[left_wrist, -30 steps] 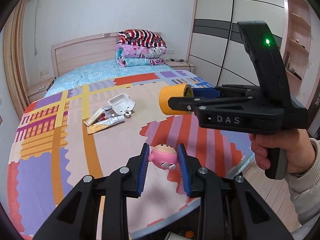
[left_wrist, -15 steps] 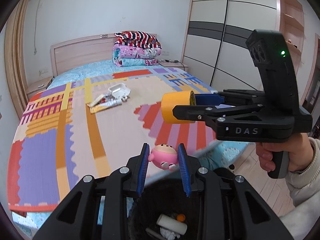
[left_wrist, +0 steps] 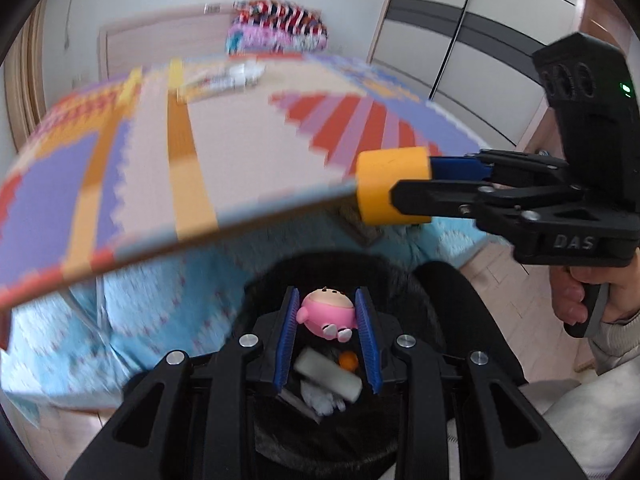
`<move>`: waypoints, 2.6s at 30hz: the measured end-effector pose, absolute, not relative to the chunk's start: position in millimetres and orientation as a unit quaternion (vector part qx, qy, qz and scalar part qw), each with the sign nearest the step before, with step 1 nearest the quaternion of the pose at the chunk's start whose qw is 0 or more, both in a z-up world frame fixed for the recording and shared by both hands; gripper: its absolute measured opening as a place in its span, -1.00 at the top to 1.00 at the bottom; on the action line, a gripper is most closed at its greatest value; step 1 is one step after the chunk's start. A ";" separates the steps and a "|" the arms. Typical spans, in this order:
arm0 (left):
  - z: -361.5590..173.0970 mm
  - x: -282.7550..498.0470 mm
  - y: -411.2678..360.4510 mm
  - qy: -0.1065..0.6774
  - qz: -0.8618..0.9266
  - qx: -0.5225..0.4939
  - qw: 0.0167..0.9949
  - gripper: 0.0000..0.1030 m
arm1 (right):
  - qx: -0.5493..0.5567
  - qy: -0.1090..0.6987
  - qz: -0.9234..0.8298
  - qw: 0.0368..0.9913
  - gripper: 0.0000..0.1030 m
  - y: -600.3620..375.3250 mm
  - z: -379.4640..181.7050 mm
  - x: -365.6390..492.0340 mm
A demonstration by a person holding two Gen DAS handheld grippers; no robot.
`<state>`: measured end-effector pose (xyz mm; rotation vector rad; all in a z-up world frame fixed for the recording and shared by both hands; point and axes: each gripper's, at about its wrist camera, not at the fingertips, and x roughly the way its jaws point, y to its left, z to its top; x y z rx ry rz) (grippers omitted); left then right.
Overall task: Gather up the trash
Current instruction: 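Carry toy and tape roll over the bin and open both grippers to drop them, then move both tools back over the mat toward the white tray and paper packet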
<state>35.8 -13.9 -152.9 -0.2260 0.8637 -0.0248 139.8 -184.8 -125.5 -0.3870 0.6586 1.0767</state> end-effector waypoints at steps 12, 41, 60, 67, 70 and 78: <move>-218.7 46.6 -18.4 0.485 -0.012 -0.110 0.868 0.45 | -0.206 0.387 0.473 0.764 0.06 -189.0 -205.6 140.0; -272.3 55.5 -47.9 0.570 -0.053 -0.066 0.817 0.30 | -0.289 0.479 0.447 0.698 0.05 -171.9 -287.1 130.9; -212.6 41.3 -38.0 0.507 -0.042 -0.068 0.858 0.09 | -0.225 0.453 0.472 0.722 0.05 -187.2 -233.5 135.1; -166.9 37.2 -26.8 0.459 -0.033 -0.059 0.886 0.09 | -0.201 0.421 0.487 0.739 0.05 -194.4 -193.8 134.2; -148.6 37.1 -20.3 0.439 -0.033 -0.054 0.896 0.09 | -0.196 0.405 0.490 0.747 0.05 -196.3 -178.4 135.7; -109.5 43.3 -2.7 0.396 -0.020 -0.037 0.917 0.09 | -0.185 0.370 0.495 0.764 0.05 -198.7 -144.4 144.6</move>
